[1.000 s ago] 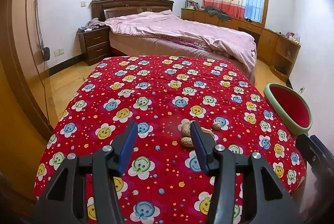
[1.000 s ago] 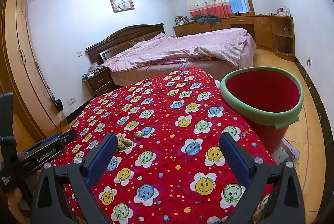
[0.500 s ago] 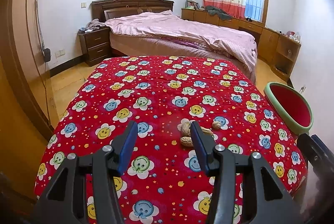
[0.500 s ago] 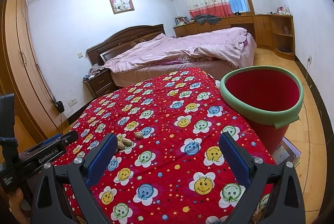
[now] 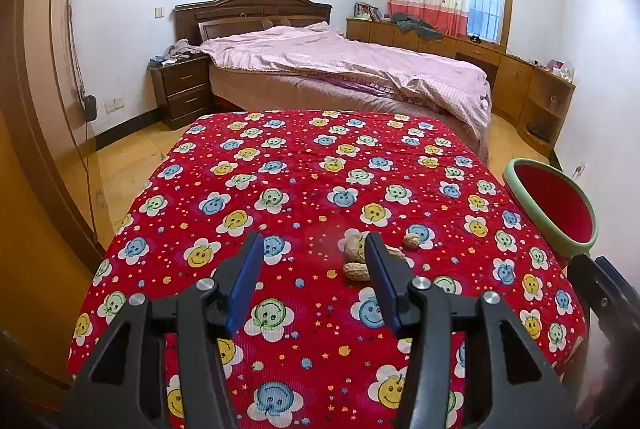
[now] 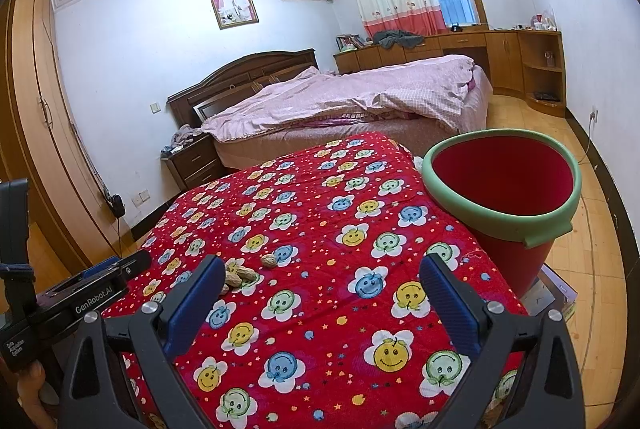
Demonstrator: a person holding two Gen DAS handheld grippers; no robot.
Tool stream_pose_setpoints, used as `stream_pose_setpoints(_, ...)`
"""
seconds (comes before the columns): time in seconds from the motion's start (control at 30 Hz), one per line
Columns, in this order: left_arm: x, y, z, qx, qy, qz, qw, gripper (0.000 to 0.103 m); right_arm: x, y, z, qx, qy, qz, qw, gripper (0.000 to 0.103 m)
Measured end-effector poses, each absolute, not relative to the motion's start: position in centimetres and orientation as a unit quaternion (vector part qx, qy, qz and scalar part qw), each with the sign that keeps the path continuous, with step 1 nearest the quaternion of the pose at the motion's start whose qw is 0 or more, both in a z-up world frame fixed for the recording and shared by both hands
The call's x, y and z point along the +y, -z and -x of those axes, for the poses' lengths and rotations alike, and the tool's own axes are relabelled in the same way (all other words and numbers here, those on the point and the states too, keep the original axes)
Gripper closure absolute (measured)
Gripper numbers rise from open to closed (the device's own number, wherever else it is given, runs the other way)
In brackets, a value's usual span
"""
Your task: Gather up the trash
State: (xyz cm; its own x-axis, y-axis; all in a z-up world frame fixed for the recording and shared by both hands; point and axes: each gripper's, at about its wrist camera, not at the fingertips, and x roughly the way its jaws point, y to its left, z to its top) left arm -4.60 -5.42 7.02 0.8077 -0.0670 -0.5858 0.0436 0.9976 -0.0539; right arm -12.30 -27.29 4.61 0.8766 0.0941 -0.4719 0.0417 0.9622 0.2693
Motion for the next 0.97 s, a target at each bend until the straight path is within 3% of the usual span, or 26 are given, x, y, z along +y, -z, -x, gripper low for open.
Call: stream_pose_setpoints(0.97, -5.2, -8.1, 5.0, 0.303, 0.026, 0.018, 0.952, 0.050, -27.0, -5.1, 12.3, 0.246, -0.014, -0.135, 0.960, 0.003)
